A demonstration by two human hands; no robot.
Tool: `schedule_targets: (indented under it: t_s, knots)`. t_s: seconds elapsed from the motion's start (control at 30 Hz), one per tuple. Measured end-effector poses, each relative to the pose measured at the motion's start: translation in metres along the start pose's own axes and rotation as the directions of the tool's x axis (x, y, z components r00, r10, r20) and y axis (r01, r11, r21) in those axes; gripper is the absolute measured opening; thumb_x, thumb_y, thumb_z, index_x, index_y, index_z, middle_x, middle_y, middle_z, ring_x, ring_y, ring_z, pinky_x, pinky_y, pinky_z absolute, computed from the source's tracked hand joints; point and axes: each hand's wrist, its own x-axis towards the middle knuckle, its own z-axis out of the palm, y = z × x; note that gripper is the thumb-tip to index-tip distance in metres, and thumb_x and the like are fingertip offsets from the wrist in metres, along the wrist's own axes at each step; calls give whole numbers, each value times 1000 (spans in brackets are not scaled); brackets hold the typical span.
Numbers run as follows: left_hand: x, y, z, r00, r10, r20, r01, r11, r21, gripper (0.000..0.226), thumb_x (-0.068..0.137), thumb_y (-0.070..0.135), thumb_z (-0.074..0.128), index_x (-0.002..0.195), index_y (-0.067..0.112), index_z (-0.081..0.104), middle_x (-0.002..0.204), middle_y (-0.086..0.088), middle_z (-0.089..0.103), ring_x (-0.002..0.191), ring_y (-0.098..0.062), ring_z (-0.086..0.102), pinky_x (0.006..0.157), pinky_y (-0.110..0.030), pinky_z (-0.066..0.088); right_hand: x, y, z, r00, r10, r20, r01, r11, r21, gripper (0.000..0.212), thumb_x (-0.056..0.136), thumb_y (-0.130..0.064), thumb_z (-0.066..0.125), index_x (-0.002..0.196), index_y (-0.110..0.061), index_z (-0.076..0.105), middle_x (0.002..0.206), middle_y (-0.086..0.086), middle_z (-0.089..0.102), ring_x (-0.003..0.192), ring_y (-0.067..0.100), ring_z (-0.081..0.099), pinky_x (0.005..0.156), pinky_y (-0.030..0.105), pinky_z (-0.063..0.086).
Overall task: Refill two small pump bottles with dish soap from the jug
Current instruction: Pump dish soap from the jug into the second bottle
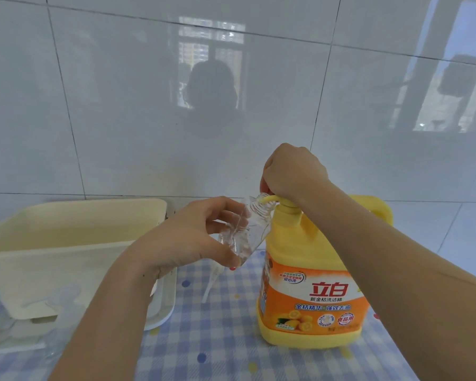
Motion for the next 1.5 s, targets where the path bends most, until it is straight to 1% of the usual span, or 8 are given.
schedule_targets:
  t_s: [0.23,0.33,0.4,0.5,0.87,0.97,1.13,1.5]
  knots:
    - [1,-2,0,1000,11,12,-11,1000,-13,67,49,11,84,109,32,65,108,11,71,104,-7,66,84,-28,56,1,0,1,1000,1,15,-2,1000,19,33,77,-3,45,93,-15,72,86,4,66,68,19,56,56,27,45]
    - [-1,2,0,999,31,24,-30,999,-38,67,50,12,83,112,30,64,109,9,71,103,-8,67,82,-26,57,3,-1,-5,1000,-4,-8,4,999,48,33,74,-3,44,89,-13,72,84,4,70,76,23,65,69,33,56]
    - [-2,5,0,999,46,21,-44,997,-58,66,51,12,83,112,30,64,109,8,71,102,-7,68,82,-27,58,5,-5,-13,998,-14,-57,18,997,77,33,73,-3,43,87,-13,71,83,5,71,78,24,69,75,38,58]
    - [-4,8,-1,998,56,16,-54,996,-70,65,51,14,85,110,31,65,109,8,71,102,-7,68,81,-27,58,7,-10,-22,992,-43,-117,48,998,41,34,72,-2,42,86,-14,71,83,4,71,78,23,69,77,37,58]
    - [-4,11,0,997,54,-47,-56,998,-36,65,48,24,86,108,38,64,105,16,71,99,-2,67,84,-27,57,6,-9,-19,998,-43,-50,44,999,17,32,74,-2,44,86,-13,72,82,4,71,77,22,69,76,36,57]
    - [-4,11,-1,998,51,-44,-53,998,-37,66,49,20,90,108,37,65,106,15,71,100,-3,67,82,-26,56,7,-8,-18,998,-39,-40,40,999,7,32,74,-1,46,88,-15,72,84,4,70,78,23,67,73,33,57]
    - [-3,5,-1,998,38,-43,-38,999,-9,66,48,18,86,109,33,66,110,10,69,102,-7,67,87,-31,56,4,-2,-6,999,-15,28,15,1000,22,35,73,-1,45,90,-15,72,88,5,69,79,25,65,67,31,54]
    - [-3,3,-1,999,19,-43,-17,999,35,65,46,17,85,106,33,67,105,14,70,101,-6,67,91,-37,56,2,2,3,1000,-30,-7,30,1000,-3,31,76,-1,47,88,-16,72,85,4,68,77,24,64,66,31,54]
